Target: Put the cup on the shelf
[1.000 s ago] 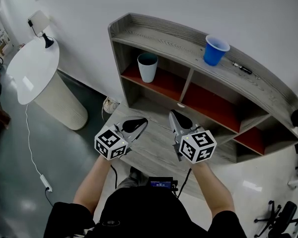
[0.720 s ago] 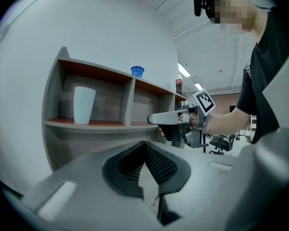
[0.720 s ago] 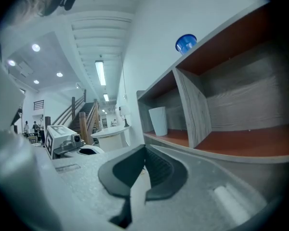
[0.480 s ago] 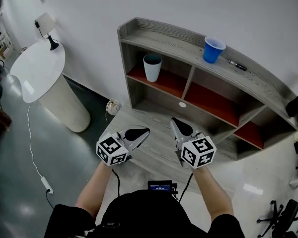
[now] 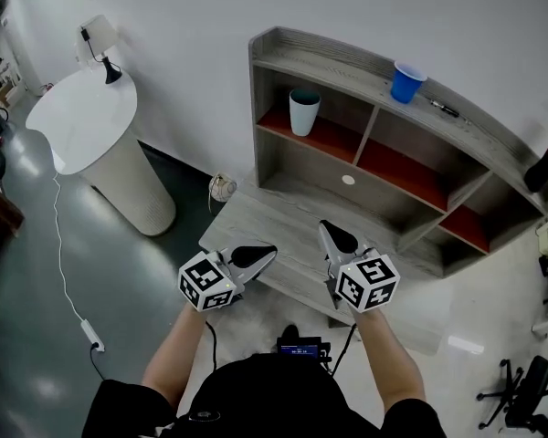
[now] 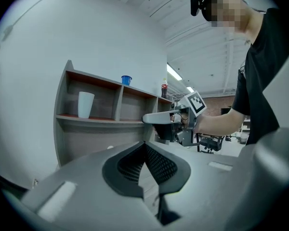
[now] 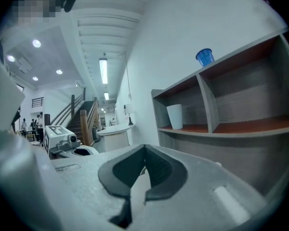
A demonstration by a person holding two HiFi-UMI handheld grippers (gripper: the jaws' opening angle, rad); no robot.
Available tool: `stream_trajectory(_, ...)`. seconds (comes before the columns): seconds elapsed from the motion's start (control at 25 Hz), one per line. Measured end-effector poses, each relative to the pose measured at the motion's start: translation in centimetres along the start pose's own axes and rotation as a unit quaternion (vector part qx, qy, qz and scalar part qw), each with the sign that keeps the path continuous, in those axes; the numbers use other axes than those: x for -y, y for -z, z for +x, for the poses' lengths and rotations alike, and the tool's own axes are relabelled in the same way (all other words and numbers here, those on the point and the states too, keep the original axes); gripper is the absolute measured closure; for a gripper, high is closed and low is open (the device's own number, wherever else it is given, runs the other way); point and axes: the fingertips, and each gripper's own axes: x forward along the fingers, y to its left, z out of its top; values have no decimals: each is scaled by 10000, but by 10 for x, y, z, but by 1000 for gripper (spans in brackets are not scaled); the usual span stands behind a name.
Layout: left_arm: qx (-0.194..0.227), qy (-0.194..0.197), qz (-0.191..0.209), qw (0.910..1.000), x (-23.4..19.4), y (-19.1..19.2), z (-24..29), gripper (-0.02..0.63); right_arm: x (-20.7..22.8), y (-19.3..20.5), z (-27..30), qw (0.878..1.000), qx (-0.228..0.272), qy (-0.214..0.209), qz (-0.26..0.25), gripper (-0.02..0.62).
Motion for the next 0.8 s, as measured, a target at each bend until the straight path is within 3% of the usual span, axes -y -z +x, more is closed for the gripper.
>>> stream_trajectory(0.8, 23, 219, -207, 9995, 61, 38, -51, 603, -62, 47, -63, 9992, -132, 354, 106, 598)
